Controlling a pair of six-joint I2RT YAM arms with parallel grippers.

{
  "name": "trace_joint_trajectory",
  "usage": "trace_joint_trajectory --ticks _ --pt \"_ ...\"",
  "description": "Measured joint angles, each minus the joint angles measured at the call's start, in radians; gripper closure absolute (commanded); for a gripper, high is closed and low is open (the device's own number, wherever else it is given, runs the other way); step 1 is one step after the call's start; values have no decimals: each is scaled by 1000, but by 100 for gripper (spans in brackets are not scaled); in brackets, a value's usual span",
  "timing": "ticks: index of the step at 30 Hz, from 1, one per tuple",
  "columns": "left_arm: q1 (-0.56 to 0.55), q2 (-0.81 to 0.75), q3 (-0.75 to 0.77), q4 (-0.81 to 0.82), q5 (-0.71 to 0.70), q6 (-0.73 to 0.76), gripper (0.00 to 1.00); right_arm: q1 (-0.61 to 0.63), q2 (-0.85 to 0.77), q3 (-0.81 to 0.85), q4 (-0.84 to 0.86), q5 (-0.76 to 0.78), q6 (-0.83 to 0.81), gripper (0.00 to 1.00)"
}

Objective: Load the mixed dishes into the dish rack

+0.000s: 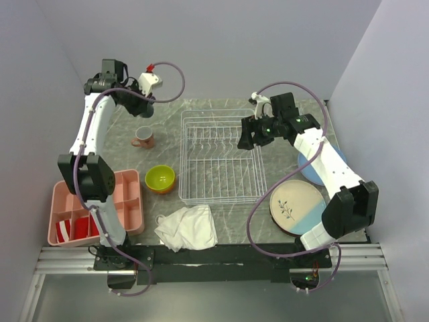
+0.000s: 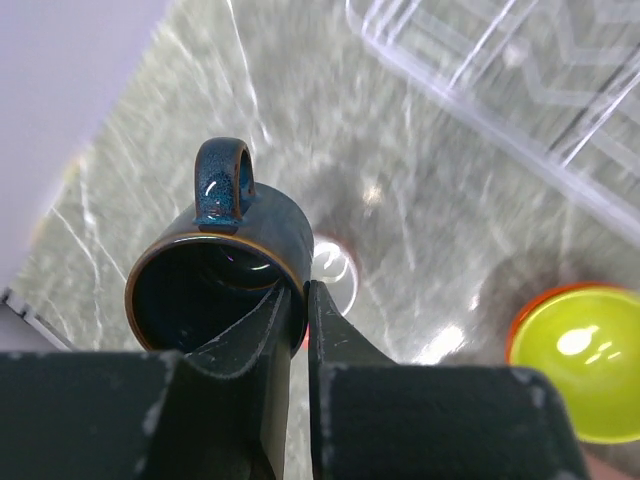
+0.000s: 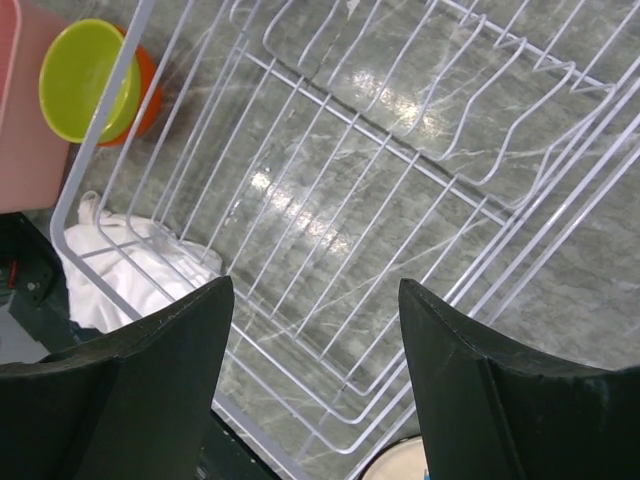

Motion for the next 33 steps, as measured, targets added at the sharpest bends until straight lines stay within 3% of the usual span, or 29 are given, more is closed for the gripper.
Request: trace_joint_trajectory --ticks 6,7,12,16,23,33 --pt "-50 -100 23 68 95 -214 99 0 18 82 -10 -88 54 17" --pt "-55 -140 -24 137 141 -287 99 0 35 129 -5 -122 80 6" --pt "-59 -358 -400 552 385 -690 99 0 135 316 116 -290 212 3" --pt "-61 -370 -555 818 554 -1008 99 0 174 335 175 -386 265 2" --pt "-90 -326 -628 1009 700 -1283 99 -24 117 -3 579 -543 454 0" --pt "-123 -290 -602 1133 802 -1448 99 -33 157 -140 1170 -604 825 0"
